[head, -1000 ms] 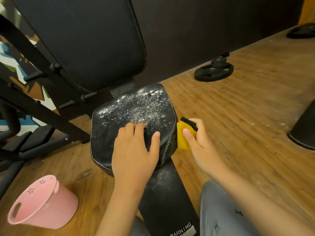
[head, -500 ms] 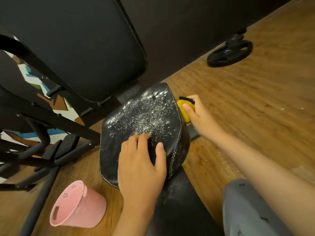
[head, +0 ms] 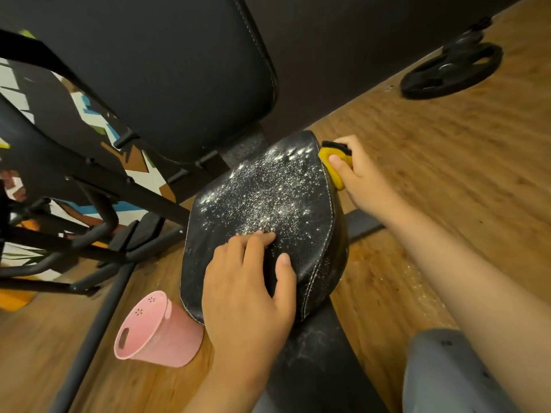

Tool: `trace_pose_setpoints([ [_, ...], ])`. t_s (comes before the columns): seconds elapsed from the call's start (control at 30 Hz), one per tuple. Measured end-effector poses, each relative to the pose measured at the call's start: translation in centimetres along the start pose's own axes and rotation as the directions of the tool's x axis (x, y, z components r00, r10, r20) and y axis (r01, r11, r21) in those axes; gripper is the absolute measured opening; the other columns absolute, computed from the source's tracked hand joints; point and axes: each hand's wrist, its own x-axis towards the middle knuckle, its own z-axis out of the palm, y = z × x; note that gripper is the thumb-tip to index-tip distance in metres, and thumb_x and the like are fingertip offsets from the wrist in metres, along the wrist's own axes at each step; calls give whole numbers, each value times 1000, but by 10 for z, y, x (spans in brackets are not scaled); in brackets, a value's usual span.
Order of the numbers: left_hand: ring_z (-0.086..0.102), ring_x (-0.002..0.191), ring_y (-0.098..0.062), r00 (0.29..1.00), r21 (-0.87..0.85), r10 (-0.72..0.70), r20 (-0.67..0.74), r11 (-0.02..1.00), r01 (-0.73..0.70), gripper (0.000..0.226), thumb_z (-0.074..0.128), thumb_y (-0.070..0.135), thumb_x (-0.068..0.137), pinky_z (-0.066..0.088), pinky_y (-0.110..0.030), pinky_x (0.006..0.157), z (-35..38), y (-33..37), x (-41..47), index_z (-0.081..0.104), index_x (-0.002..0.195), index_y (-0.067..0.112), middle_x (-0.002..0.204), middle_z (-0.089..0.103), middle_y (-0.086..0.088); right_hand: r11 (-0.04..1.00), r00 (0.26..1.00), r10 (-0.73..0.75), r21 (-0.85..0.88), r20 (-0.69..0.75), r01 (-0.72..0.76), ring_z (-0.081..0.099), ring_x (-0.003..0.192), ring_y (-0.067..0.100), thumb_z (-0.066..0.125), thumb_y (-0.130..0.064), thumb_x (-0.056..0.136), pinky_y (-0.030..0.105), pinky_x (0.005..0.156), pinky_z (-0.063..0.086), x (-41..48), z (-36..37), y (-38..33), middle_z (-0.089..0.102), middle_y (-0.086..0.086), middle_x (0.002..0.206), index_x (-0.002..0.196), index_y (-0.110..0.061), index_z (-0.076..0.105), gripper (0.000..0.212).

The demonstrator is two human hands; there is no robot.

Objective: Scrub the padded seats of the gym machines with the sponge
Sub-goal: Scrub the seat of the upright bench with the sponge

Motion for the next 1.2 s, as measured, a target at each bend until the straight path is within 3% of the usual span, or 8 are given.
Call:
trace_pose_setpoints([
  [0.17, 51, 94, -13, 1000, 18, 7, -15, 1000, -7, 34, 41, 39, 90, 36, -28, 79, -1, 0, 0, 64, 107, 21, 99, 59, 9, 997, 997, 45, 53, 55, -48, 46, 81, -23, 41, -21, 102, -1, 68, 35, -11, -5, -1, 50, -11, 103, 119, -18, 41, 17],
  [0.3, 52, 94, -14, 998, 50, 36, -51, 998, -34, 32, 42, 36, 90, 38, -38, 89, 0, 1, 0, 65, 105, 21, 98, 61, 9, 984, 995, -57, 171, 85, 42, 49, 93, -17, 44, -16, 101, 2, 79, 35, -66, -9, -3, 52, -13, 105, 118, -18, 43, 18],
  [0.4, 54, 95, -12, 997, 59, 41, -59, 998, -37, 31, 42, 36, 90, 37, -34, 88, 0, 1, -1, 66, 104, 23, 99, 62, 11, 975, 992, -86, 210, 87, 67, 50, 92, -15, 44, -15, 99, 4, 79, 37, -77, -6, -2, 53, -12, 103, 116, -21, 43, 18],
  [0.6, 56, 96, -9, 997, 23, 36, -68, 999, -35, 31, 43, 38, 88, 37, -32, 83, 1, -1, 0, 67, 104, 27, 102, 63, 15, 993, 997, -64, 100, 34, 60, 47, 85, -20, 42, -16, 102, 2, 71, 37, -16, -1, 21, 49, -14, 100, 118, -14, 43, 16],
  [0.87, 59, 100, -11, 999, 6, 16, -50, 1000, -16, 31, 43, 35, 89, 41, -36, 81, 1, -1, 0, 67, 105, 24, 105, 63, 15, 1000, 999, -7, 28, 32, 6, 47, 91, 4, 40, -21, 102, -2, 61, 34, 60, 8, 49, 49, 3, 114, 125, -10, 41, 25],
  [0.97, 59, 104, -11, 999, -31, -3, -42, 1000, 1, 31, 43, 35, 89, 45, -44, 83, 1, 0, -2, 66, 105, 24, 108, 63, 16, 998, 1000, 18, 53, 19, -19, 48, 104, 14, 40, -23, 102, 6, 66, 35, 83, 11, 57, 48, 8, 123, 127, -10, 41, 27],
  [1.07, 58, 105, -8, 999, -21, -5, -41, 1000, 4, 30, 41, 37, 90, 44, -38, 84, 0, 2, -1, 66, 104, 25, 111, 62, 19, 998, 999, 30, 51, 23, -31, 47, 108, 17, 40, -25, 102, 22, 76, 36, 103, 14, 65, 47, 11, 128, 128, -10, 40, 29],
  [1.2, 58, 108, -9, 1000, -5, 8, -21, 1000, -9, 31, 40, 35, 93, 43, -31, 88, 0, 1, 1, 65, 105, 21, 112, 62, 16, 997, 996, 63, 37, 61, -66, 45, 105, 15, 41, -25, 102, 26, 84, 34, 126, 17, 71, 47, 9, 128, 128, -11, 41, 30],
])
